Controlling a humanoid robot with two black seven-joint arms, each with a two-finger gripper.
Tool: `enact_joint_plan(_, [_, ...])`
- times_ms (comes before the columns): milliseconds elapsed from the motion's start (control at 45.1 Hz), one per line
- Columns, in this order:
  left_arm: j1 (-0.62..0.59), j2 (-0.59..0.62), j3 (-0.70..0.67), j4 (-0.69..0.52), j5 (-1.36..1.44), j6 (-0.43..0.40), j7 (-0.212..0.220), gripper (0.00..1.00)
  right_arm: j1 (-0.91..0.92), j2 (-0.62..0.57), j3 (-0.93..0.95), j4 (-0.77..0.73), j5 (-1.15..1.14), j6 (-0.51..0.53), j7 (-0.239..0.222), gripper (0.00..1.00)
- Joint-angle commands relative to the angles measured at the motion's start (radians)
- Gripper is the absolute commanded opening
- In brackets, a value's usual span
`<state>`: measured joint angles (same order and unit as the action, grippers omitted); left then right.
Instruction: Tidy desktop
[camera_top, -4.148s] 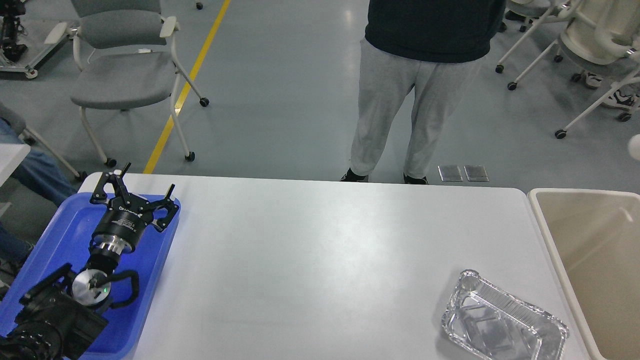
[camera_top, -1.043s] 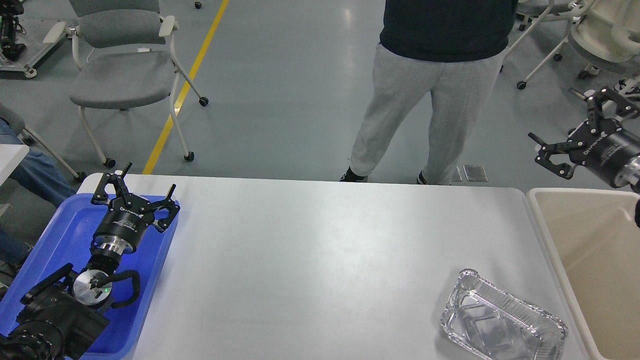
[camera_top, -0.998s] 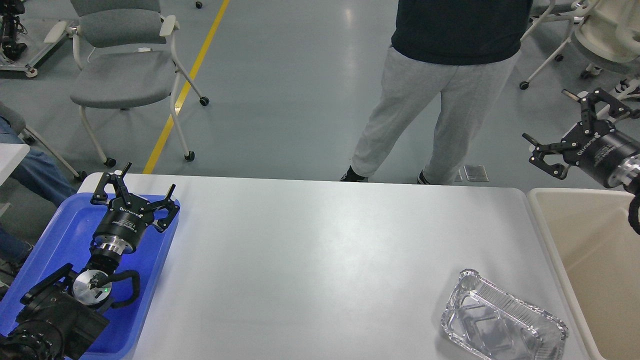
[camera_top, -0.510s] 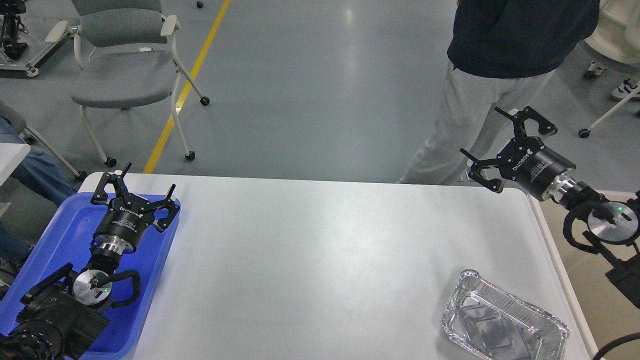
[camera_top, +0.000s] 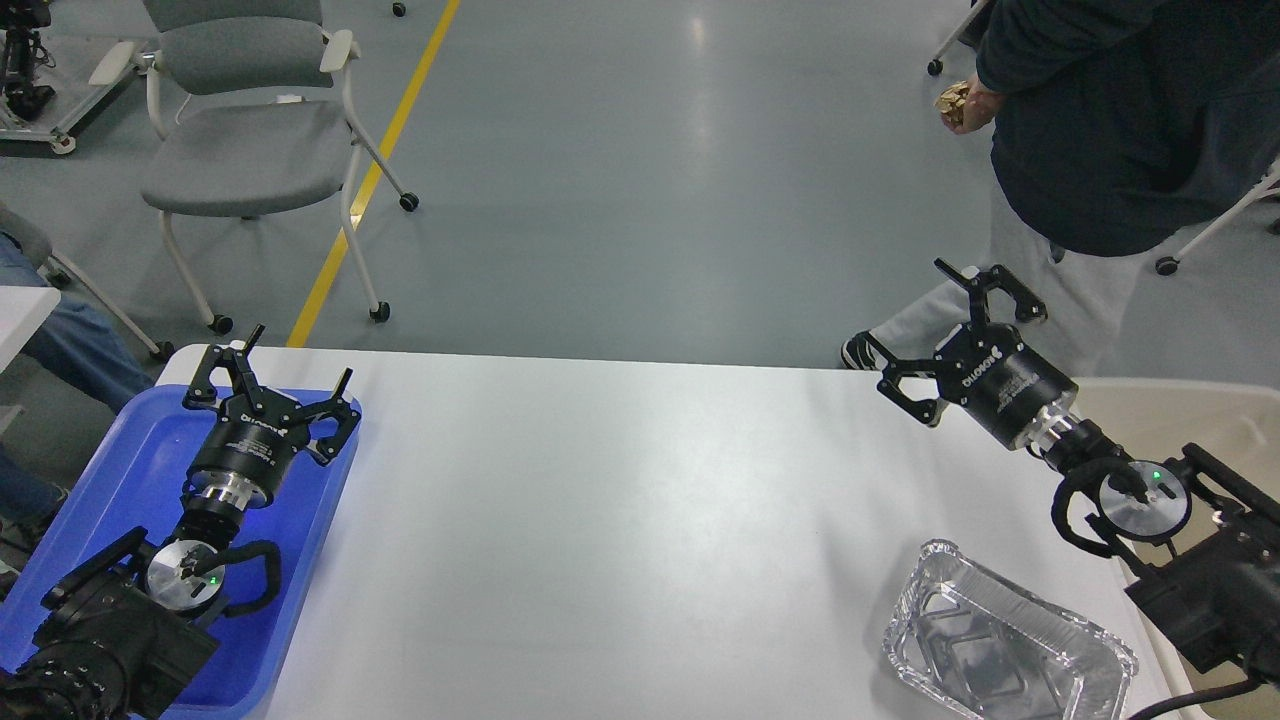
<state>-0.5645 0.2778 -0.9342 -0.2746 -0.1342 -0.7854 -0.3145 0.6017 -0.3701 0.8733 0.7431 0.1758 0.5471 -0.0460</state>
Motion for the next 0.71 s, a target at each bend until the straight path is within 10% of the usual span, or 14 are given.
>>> enact_joint_plan(0, [0.0, 0.0, 0.0, 0.0, 0.001, 0.0, 0.0, 1.0, -0.03, 0.059, 0.012, -0.108, 0.001, 0.062, 0.018, 1.0])
enact_joint_plan(688, [0.0, 0.0, 0.0, 0.0, 0.001, 0.0, 0.0, 1.0, -0.017, 0.011, 0.012, -0.237, 0.001, 0.112, 0.017, 1.0])
